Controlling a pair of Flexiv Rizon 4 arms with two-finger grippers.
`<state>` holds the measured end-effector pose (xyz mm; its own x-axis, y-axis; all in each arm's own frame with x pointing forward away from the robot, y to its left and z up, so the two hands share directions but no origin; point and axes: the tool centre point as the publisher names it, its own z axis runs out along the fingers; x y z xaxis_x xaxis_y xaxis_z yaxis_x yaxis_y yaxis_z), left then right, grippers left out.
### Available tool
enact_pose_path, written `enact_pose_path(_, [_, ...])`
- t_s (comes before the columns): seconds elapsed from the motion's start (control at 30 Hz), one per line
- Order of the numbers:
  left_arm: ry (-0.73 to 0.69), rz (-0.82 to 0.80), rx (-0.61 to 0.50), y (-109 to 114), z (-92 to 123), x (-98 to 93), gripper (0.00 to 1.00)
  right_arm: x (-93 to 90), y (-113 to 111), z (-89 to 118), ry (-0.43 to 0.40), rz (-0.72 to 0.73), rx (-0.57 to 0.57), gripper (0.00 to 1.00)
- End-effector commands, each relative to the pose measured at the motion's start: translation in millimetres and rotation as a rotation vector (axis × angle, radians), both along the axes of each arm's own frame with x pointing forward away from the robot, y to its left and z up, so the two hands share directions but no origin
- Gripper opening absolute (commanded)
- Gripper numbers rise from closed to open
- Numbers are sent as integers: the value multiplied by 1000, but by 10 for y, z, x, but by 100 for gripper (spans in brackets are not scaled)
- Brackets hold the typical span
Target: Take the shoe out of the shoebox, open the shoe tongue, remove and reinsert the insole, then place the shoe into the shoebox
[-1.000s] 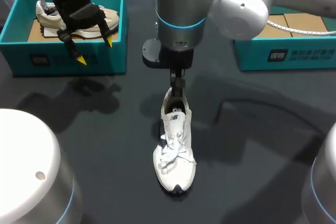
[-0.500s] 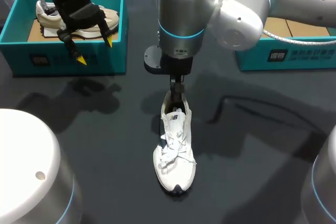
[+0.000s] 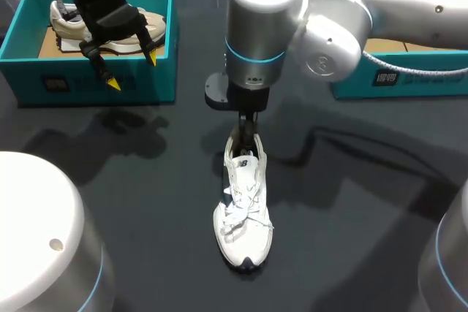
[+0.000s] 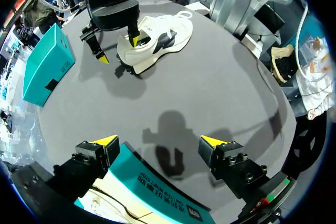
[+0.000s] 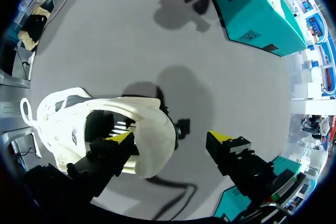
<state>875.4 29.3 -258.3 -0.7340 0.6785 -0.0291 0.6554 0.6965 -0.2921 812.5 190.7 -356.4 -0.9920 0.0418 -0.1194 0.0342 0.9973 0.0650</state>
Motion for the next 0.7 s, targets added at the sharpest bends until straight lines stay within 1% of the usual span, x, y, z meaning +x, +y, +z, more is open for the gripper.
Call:
enact_pose_path(0.03, [-1,0,2,6,2,-5,100,27,53,-97,10,-2,-9,84])
enact_pose_path(0.2, [-1,0,2,6,2,-5,100,16,81,-146,12,-2,-11,77])
enact_pose_path(0.37, [-1,0,2,6,2,-5,100,7,101,-194,26,-6,-31,73])
enact_pose_path(0.57, [-1,0,2,6,2,-5,100,-12,108,-245,41,-11,-30,64])
enact_pose_path(0.6, [-1,0,2,6,2,-5,100,-15,107,-250,42,-11,-30,62])
enact_pose_path(0.67, [-1,0,2,6,2,-5,100,-23,104,-258,44,-13,-29,50])
enact_pose_path(0.7, [-1,0,2,6,2,-5,100,-29,100,-262,44,-14,-29,47])
